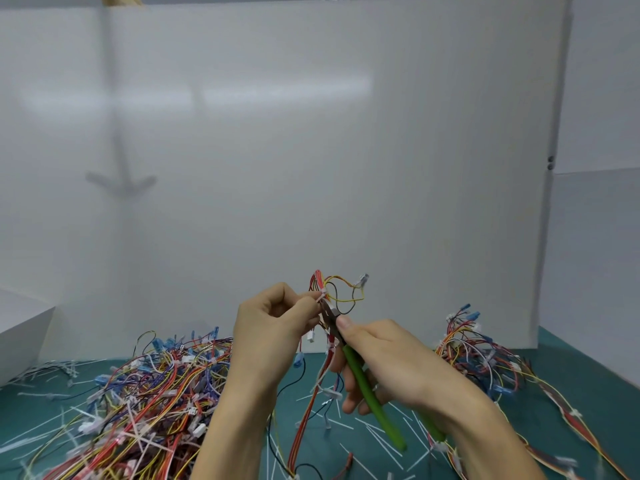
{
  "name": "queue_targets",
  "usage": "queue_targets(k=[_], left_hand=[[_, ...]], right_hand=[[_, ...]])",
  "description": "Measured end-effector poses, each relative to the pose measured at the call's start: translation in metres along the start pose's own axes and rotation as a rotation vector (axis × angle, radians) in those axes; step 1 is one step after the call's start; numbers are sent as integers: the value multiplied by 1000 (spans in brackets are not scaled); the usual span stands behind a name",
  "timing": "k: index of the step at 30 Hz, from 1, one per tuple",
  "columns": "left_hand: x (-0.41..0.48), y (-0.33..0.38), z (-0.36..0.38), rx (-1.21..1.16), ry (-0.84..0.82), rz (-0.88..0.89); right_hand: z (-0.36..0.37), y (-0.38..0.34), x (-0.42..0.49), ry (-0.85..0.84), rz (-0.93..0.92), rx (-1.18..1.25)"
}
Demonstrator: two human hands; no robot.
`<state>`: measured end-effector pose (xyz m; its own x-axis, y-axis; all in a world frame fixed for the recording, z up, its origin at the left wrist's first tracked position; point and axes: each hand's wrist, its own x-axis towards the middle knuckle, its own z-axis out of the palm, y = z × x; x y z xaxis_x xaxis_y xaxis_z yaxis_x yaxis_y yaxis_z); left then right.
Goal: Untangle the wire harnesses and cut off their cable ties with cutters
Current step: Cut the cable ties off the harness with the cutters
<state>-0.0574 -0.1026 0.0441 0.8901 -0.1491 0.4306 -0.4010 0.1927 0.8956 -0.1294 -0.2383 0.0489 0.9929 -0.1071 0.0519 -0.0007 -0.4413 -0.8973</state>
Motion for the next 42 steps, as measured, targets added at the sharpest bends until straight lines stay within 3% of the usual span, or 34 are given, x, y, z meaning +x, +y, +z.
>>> queue_targets(k=[6, 18, 42], left_hand=[[-2, 1, -2, 75, -25, 32], [-1, 2, -2, 227, -62, 103], [0, -1, 0, 56, -76, 51]], right_hand=[[-1, 0, -2, 53, -7, -67], [2, -5, -10, 256, -162, -488], [3, -7, -10, 228, -125, -412]])
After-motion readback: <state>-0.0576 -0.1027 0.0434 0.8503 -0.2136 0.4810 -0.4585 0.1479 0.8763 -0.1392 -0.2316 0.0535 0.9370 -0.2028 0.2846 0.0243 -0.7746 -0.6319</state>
